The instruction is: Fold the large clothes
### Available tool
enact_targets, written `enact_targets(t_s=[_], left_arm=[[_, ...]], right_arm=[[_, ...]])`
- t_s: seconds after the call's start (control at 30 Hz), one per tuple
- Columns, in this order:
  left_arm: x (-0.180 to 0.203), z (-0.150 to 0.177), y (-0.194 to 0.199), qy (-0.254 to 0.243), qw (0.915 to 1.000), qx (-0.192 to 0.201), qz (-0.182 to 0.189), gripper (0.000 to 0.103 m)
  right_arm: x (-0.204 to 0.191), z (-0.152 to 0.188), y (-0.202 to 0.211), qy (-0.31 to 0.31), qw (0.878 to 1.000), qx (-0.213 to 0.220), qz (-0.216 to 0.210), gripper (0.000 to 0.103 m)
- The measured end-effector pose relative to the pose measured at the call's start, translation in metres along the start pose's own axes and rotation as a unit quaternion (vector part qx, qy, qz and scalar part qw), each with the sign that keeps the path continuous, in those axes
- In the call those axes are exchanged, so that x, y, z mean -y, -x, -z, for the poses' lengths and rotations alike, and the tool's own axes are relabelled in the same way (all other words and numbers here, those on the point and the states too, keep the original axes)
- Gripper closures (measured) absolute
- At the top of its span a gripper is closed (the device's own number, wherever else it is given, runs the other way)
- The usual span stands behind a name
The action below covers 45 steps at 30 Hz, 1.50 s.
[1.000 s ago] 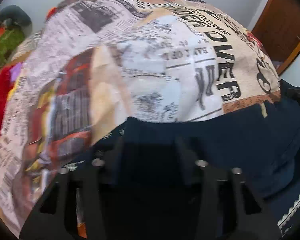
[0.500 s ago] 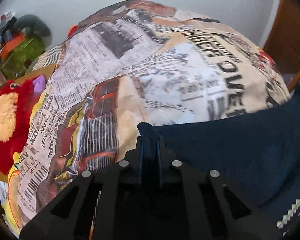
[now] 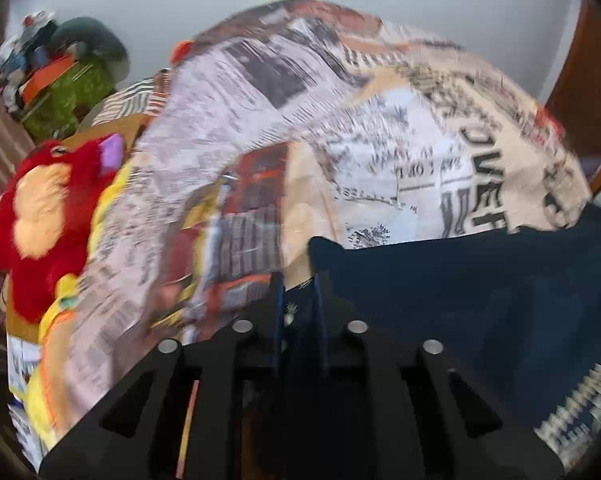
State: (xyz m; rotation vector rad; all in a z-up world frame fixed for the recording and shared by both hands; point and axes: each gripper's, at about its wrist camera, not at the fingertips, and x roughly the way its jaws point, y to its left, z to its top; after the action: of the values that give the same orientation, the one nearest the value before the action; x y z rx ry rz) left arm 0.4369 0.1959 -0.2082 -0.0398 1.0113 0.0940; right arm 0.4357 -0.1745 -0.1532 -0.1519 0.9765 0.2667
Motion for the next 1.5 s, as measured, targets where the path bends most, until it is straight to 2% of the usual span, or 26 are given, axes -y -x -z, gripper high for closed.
enact_targets(t_s=[0.03,0.07,0.1,0.17,0.23,0.37,0.5,0.6,0.77,0.83,0.93,1.03,1.13,1.33,1.4,1.5], left_arm=[[-0.004,0.003,0.010,0.007,1.0000,0.003,-0.002,0.064],[-0.008,0.007,0.022,0.014,0.9998,0.008,-0.005,0.056],[-0.013,0.014,0.039,0.023,0.9995,0.018,-0.008,0.043],[-0.018,0.027,0.061,0.035,0.9989,0.030,-0.006,0.038],[-0.020,0.041,0.076,0.044,0.9988,0.024,-0.001,0.035],[-0.020,0.083,0.105,0.064,0.9976,0.006,0.026,0.031],[-0.018,0.126,0.113,0.095,0.9940,-0.010,0.053,0.028],[-0.010,0.159,0.105,0.097,0.9919,-0.032,0.076,0.028],[0.009,0.194,0.066,0.093,0.9890,-0.089,0.072,0.028],[0.013,0.195,0.053,0.090,0.9892,-0.098,0.062,0.028],[0.007,0.184,0.041,0.084,0.9933,-0.079,0.009,0.028],[-0.017,0.168,0.035,0.128,0.9894,-0.064,-0.027,0.028],[-0.033,0.153,0.032,0.146,0.9873,-0.057,-0.028,0.027],[-0.036,0.142,0.044,0.109,0.9910,-0.047,-0.061,0.027],[-0.051,0.146,0.058,0.120,0.9898,-0.037,-0.067,0.027],[-0.073,0.158,0.075,0.160,0.9850,-0.035,-0.053,0.027]], right_arm=[[-0.001,0.000,0.012,0.000,1.000,0.010,0.000,0.058],[-0.002,0.000,0.024,-0.001,1.000,0.020,-0.002,0.055],[-0.003,0.001,0.038,-0.002,1.000,0.030,-0.005,0.050],[-0.009,0.003,0.064,-0.002,0.999,0.046,-0.018,0.047],[-0.017,0.005,0.081,-0.001,0.998,0.053,-0.030,0.038],[-0.057,0.016,0.107,0.034,0.996,0.059,-0.060,0.033],[-0.108,0.031,0.107,0.082,0.992,0.049,-0.084,0.029],[-0.144,0.044,0.087,0.112,0.988,0.017,-0.107,0.029],[-0.172,0.074,0.044,0.126,0.985,-0.051,-0.109,0.029],[-0.171,0.083,0.035,0.130,0.984,-0.063,-0.102,0.029],[-0.163,0.092,0.031,0.132,0.983,-0.076,-0.099,0.029],[-0.148,0.099,0.035,0.137,0.983,-0.083,-0.093,0.029],[-0.134,0.103,0.038,0.132,0.983,-0.089,-0.094,0.028],[-0.104,0.114,0.047,0.121,0.986,-0.090,-0.066,0.028],[-0.097,0.117,0.050,0.115,0.987,-0.090,-0.065,0.028],[-0.092,0.120,0.057,0.115,0.988,-0.088,-0.060,0.028]])
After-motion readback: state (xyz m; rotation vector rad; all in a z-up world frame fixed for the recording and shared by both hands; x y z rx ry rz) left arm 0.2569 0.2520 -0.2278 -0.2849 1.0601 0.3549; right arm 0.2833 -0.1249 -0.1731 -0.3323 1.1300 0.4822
